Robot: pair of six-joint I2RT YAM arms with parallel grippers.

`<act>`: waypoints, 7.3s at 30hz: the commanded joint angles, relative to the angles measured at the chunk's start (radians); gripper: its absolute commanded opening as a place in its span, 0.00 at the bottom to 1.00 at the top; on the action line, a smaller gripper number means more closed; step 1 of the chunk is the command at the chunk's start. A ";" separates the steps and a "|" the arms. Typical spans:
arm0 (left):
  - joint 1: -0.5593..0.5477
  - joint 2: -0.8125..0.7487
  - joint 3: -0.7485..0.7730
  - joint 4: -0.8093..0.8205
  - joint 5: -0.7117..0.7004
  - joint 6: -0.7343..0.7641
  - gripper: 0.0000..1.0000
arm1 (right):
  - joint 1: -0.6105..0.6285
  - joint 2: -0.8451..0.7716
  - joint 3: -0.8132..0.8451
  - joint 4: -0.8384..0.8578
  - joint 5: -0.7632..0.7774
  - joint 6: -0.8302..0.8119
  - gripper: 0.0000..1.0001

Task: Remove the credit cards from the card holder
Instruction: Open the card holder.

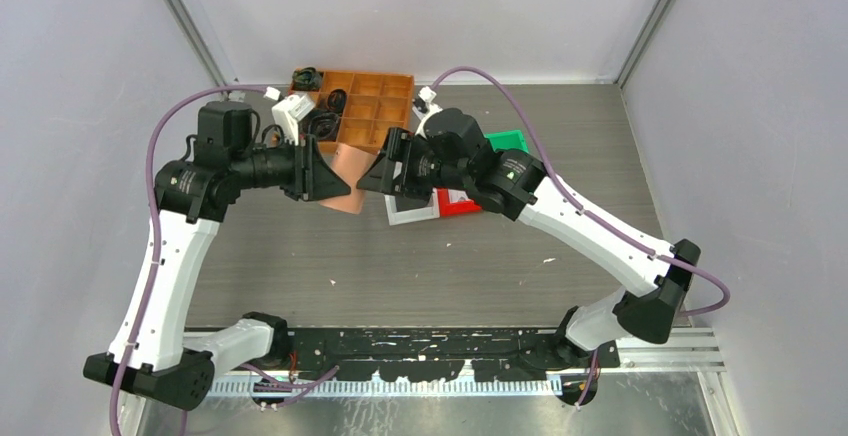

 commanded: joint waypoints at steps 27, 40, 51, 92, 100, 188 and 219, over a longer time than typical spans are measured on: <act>0.004 -0.139 -0.059 0.150 0.057 0.097 0.00 | 0.046 0.092 0.159 -0.043 -0.018 0.007 0.40; 0.004 -0.179 -0.074 0.155 0.068 0.127 0.00 | 0.046 0.071 0.137 -0.054 0.046 0.013 0.01; 0.004 -0.193 -0.069 0.196 0.069 0.063 0.00 | 0.044 -0.031 0.025 -0.065 0.112 -0.043 0.31; 0.004 -0.213 -0.128 0.181 0.132 0.019 0.75 | 0.060 -0.070 0.273 -0.367 -0.015 -0.401 0.01; 0.003 -0.311 -0.270 0.183 0.143 0.261 0.71 | 0.155 0.055 0.422 -0.528 0.063 -0.498 0.01; -0.162 -0.251 -0.234 0.642 0.440 -0.481 0.00 | 0.147 -0.528 -0.622 0.493 -0.074 -0.803 0.98; -0.130 -0.189 -0.229 0.655 0.506 -0.617 0.00 | 0.159 -0.496 -0.600 0.894 -0.176 -0.711 0.66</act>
